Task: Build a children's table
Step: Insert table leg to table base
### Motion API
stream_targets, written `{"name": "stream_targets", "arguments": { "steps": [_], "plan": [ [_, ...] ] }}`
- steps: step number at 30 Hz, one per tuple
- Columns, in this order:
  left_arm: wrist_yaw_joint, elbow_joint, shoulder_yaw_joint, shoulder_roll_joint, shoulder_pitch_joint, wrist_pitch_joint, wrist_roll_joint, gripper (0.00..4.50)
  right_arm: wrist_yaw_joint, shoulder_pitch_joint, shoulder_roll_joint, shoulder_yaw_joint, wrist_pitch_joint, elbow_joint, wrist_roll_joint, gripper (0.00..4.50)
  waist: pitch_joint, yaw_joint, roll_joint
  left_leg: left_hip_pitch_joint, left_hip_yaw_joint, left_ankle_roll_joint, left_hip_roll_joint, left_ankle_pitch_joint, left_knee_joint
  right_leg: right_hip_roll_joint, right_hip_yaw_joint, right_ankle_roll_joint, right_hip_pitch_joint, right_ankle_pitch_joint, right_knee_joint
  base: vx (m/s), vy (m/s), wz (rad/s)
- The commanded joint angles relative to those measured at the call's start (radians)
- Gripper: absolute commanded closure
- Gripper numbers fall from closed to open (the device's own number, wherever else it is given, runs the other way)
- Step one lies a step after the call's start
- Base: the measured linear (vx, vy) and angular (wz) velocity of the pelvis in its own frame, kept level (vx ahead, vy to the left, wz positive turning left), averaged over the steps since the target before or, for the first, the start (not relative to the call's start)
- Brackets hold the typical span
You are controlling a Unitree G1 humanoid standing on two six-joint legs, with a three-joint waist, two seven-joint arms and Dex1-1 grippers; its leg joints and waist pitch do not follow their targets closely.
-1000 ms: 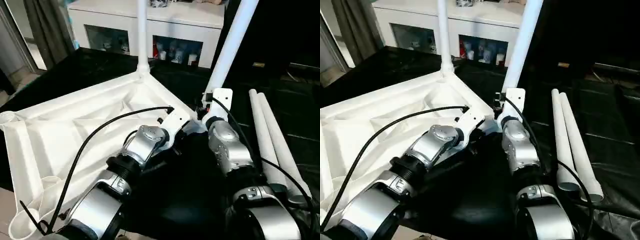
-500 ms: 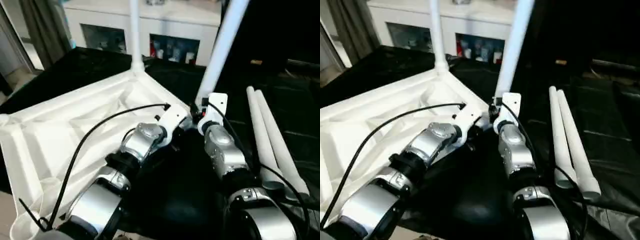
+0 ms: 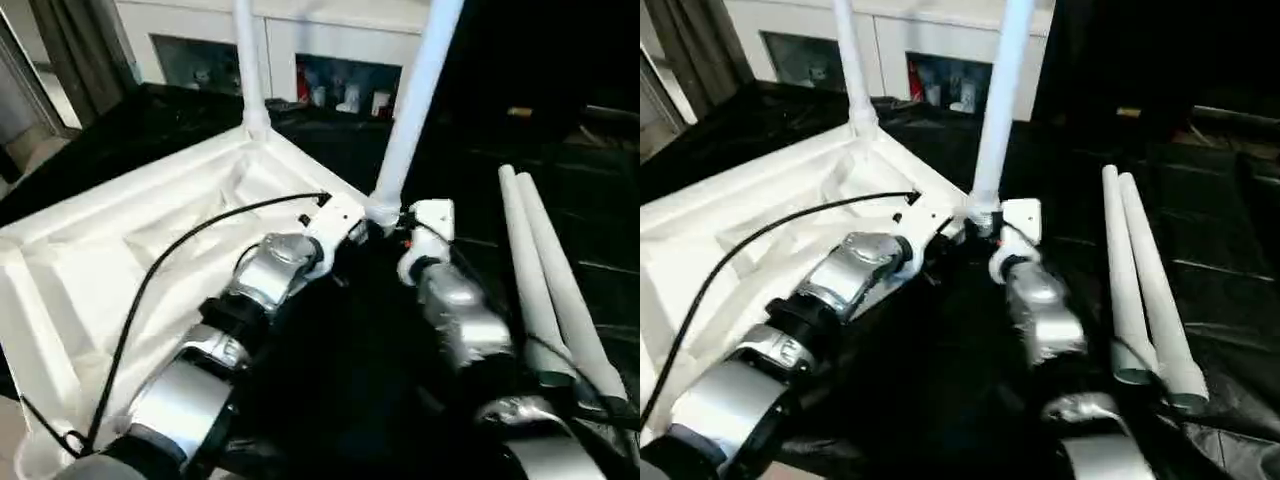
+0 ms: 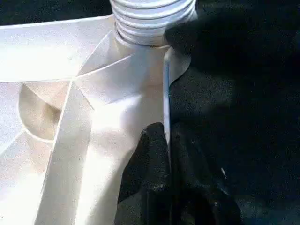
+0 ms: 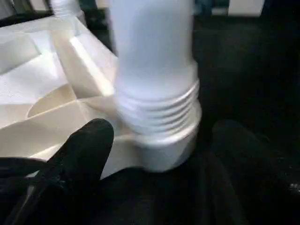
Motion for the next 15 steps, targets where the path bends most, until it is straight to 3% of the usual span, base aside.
{"name": "stream_targets", "arguments": {
  "steps": [1, 3, 6, 7, 12, 15],
  "plan": [
    [-0.093, -0.065, -0.032, 0.045, 0.049, -0.073, 0.010, 4.50, 0.124, 0.049, -0.083, 0.062, 0.097, -0.163, -0.009, 0.29, -0.067, 0.017, -0.007, 0.015, -0.014, 0.161, 0.057, -0.030, -0.051, -0.079, 0.030, -0.296, 0.076, 0.121, -0.035, 0.000, 0.000, 0.00],
    [-0.142, -0.098, -0.050, 0.072, 0.070, -0.108, 0.011, 4.50, 0.192, 0.078, -0.136, 0.084, 0.135, -0.241, -0.004, 0.20, -0.065, 0.017, -0.005, 0.017, -0.012, 0.148, 0.060, -0.057, -0.052, -0.079, 0.032, -0.291, 0.072, 0.072, -0.038, 0.000, 0.000, 0.00],
    [-0.275, -0.202, -0.077, 0.132, 0.129, -0.150, -0.016, 4.50, 0.369, 0.160, -0.266, 0.106, 0.213, -0.430, 0.064, 0.20, -0.060, 0.025, -0.003, 0.019, -0.014, 0.126, 0.066, -0.097, -0.056, -0.083, 0.034, -0.277, 0.073, -0.005, -0.044, 0.000, 0.000, 0.00],
    [-0.275, -0.202, -0.077, 0.132, 0.129, -0.150, -0.016, 4.50, 0.369, 0.160, -0.266, 0.106, 0.213, -0.430, 0.064, 0.20, -0.060, 0.026, -0.001, 0.022, -0.011, 0.117, 0.066, -0.107, -0.056, -0.082, 0.033, -0.276, 0.069, -0.026, -0.045, 0.000, 0.000, 0.00],
    [-0.482, -0.355, -0.117, 0.229, 0.221, -0.215, -0.066, 4.50, 0.584, 0.277, -0.441, 0.156, 0.233, -0.608, 0.105, 0.20, -0.065, 0.040, 0.002, 0.019, -0.012, 0.109, 0.069, -0.081, -0.052, -0.083, 0.031, -0.271, 0.071, 0.008, -0.035, 0.000, 0.000, 0.00],
    [-0.540, -0.413, -0.126, 0.259, 0.250, -0.215, -0.084, 4.50, 0.603, 0.288, -0.458, 0.156, 0.245, -0.629, 0.101, 0.20, -0.066, 0.040, 0.005, 0.019, -0.010, 0.107, 0.068, -0.075, -0.050, -0.083, 0.029, -0.280, 0.066, 0.004, -0.034, 0.000, 0.000, 0.00]
  ]
}}
